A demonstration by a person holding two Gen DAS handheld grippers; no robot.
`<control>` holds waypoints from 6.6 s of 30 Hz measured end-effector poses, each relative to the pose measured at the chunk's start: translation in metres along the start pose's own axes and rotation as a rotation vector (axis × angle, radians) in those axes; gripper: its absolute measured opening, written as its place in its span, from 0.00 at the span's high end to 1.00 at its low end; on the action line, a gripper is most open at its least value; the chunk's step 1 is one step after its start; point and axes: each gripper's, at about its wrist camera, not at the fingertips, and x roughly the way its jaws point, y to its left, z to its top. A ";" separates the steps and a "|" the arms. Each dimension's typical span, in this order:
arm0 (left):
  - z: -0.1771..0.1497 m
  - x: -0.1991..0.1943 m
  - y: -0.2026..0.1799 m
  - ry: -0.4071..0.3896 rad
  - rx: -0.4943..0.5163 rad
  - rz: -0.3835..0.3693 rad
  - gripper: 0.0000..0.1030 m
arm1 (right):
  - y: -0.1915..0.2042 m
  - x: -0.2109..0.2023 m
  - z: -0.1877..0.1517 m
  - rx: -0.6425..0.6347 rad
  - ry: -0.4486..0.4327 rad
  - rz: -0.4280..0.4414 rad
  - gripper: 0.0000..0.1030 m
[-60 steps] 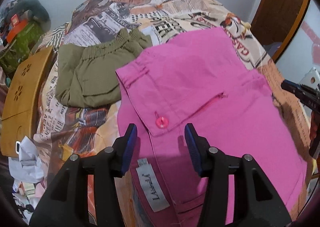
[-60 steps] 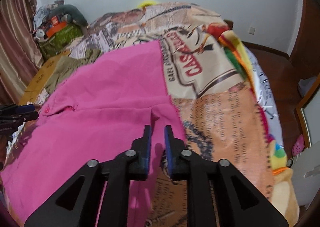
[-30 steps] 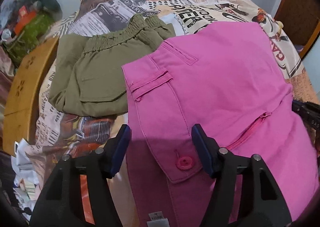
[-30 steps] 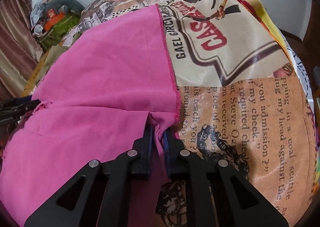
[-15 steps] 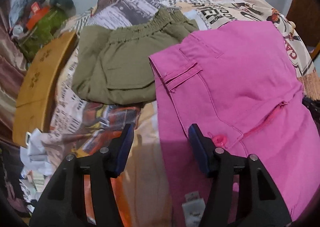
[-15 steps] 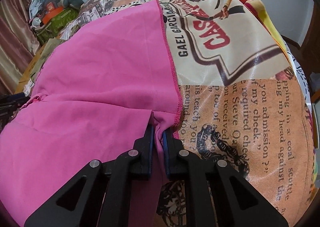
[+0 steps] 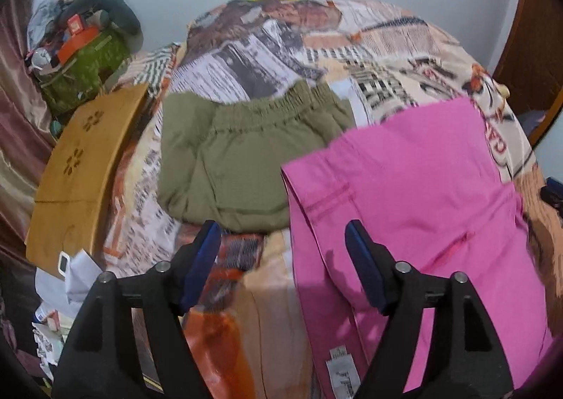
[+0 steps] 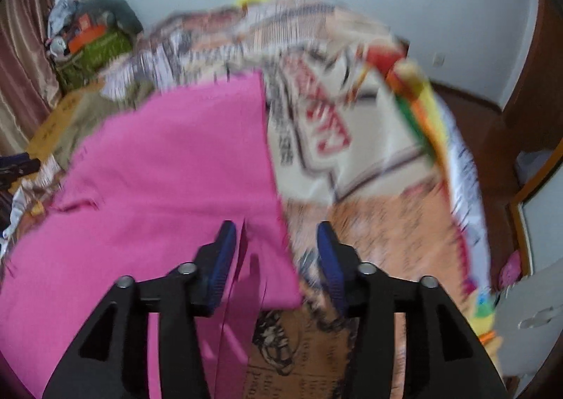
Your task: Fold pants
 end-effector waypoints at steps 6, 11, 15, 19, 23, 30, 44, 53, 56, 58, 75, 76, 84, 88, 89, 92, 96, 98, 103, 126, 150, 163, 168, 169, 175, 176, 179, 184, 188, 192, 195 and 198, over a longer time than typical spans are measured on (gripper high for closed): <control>0.032 -0.004 0.006 -0.043 -0.011 0.001 0.25 | 0.005 -0.025 0.034 -0.013 -0.130 -0.007 0.39; 0.052 -0.004 0.006 -0.082 -0.009 0.002 0.19 | 0.016 -0.019 0.049 -0.040 -0.171 -0.001 0.32; 0.061 0.009 0.004 -0.067 0.004 0.003 0.19 | 0.024 0.001 0.060 -0.047 -0.164 0.021 0.31; 0.063 0.035 0.007 -0.016 -0.024 0.006 0.19 | 0.027 0.028 0.067 -0.039 -0.125 0.051 0.31; 0.057 0.070 0.011 0.068 -0.064 0.000 0.19 | 0.026 0.056 0.070 -0.045 -0.064 0.055 0.31; 0.046 0.118 0.015 0.197 -0.141 -0.083 0.19 | 0.013 0.099 0.079 -0.032 -0.010 0.050 0.31; 0.043 0.130 0.007 0.216 -0.158 -0.128 0.79 | 0.024 0.135 0.088 0.017 -0.009 0.071 0.68; 0.041 0.123 0.008 0.191 -0.133 -0.105 0.90 | 0.031 0.122 0.092 -0.034 -0.044 0.083 0.96; 0.043 0.112 0.013 0.174 -0.144 -0.106 0.91 | 0.028 0.111 0.093 -0.013 -0.074 0.104 0.96; 0.046 0.104 0.015 0.160 -0.152 -0.108 0.91 | 0.027 0.101 0.095 -0.010 -0.089 0.111 0.96; 0.074 -0.038 -0.012 -0.102 -0.079 -0.127 0.92 | 0.017 -0.028 0.105 -0.007 -0.303 0.098 0.97; 0.071 -0.045 -0.015 -0.109 -0.068 -0.124 0.92 | 0.017 -0.033 0.100 -0.006 -0.303 0.102 0.97; 0.033 -0.078 -0.029 -0.108 -0.007 -0.116 0.93 | 0.022 -0.068 0.054 -0.023 -0.281 0.149 0.97; 0.006 -0.090 -0.029 -0.111 -0.003 -0.098 0.93 | 0.023 -0.084 0.023 -0.041 -0.259 0.176 0.97; -0.002 -0.093 -0.029 -0.108 -0.005 -0.105 0.93 | 0.024 -0.087 0.014 -0.038 -0.249 0.197 0.97; -0.024 -0.098 -0.028 -0.091 0.001 -0.112 0.93 | 0.027 -0.090 -0.008 -0.016 -0.210 0.215 0.97; -0.053 -0.098 -0.029 -0.050 0.019 -0.125 0.93 | 0.030 -0.087 -0.037 0.008 -0.158 0.227 0.97; -0.066 -0.096 -0.031 -0.028 0.032 -0.130 0.93 | 0.031 -0.088 -0.052 0.017 -0.131 0.222 0.97; -0.100 -0.090 -0.027 0.046 0.031 -0.165 0.93 | 0.032 -0.084 -0.088 0.041 -0.059 0.202 0.95; -0.107 -0.144 -0.036 -0.079 0.136 -0.148 0.42 | 0.046 -0.142 -0.099 0.043 -0.106 0.143 0.53; -0.117 -0.078 -0.117 0.081 0.393 -0.161 0.23 | 0.126 -0.041 -0.089 -0.195 0.106 0.292 0.39; -0.101 -0.074 -0.122 0.047 0.353 -0.171 0.44 | 0.140 -0.043 -0.088 -0.217 0.097 0.358 0.60; -0.097 -0.078 -0.127 0.040 0.354 -0.168 0.55 | 0.140 -0.038 -0.084 -0.215 0.092 0.332 0.63; -0.097 -0.080 -0.129 0.032 0.364 -0.165 0.56 | 0.139 -0.038 -0.083 -0.213 0.087 0.328 0.75; -0.101 -0.091 -0.137 -0.027 0.408 -0.117 0.81 | 0.135 -0.053 -0.078 -0.220 0.017 0.302 0.94; -0.103 -0.097 -0.139 -0.048 0.420 -0.110 0.86 | 0.136 -0.058 -0.077 -0.227 0.007 0.306 0.94; -0.103 -0.112 -0.141 -0.085 0.429 -0.117 0.90 | 0.137 -0.071 -0.075 -0.244 -0.014 0.306 0.95; -0.104 -0.130 -0.140 -0.075 0.415 -0.190 0.91 | 0.130 -0.089 -0.078 -0.236 -0.018 0.330 0.95; -0.113 -0.133 -0.142 -0.033 0.413 -0.227 0.91 | 0.128 -0.097 -0.086 -0.246 -0.002 0.336 0.95; -0.127 -0.129 -0.145 0.007 0.423 -0.235 0.91 | 0.128 -0.093 -0.096 -0.246 0.038 0.339 0.95; -0.135 -0.120 -0.144 0.050 0.406 -0.250 0.91 | 0.129 -0.083 -0.103 -0.239 0.084 0.345 0.95; -0.140 -0.115 -0.142 0.084 0.394 -0.255 0.90 | 0.128 -0.073 -0.109 -0.212 0.143 0.381 0.92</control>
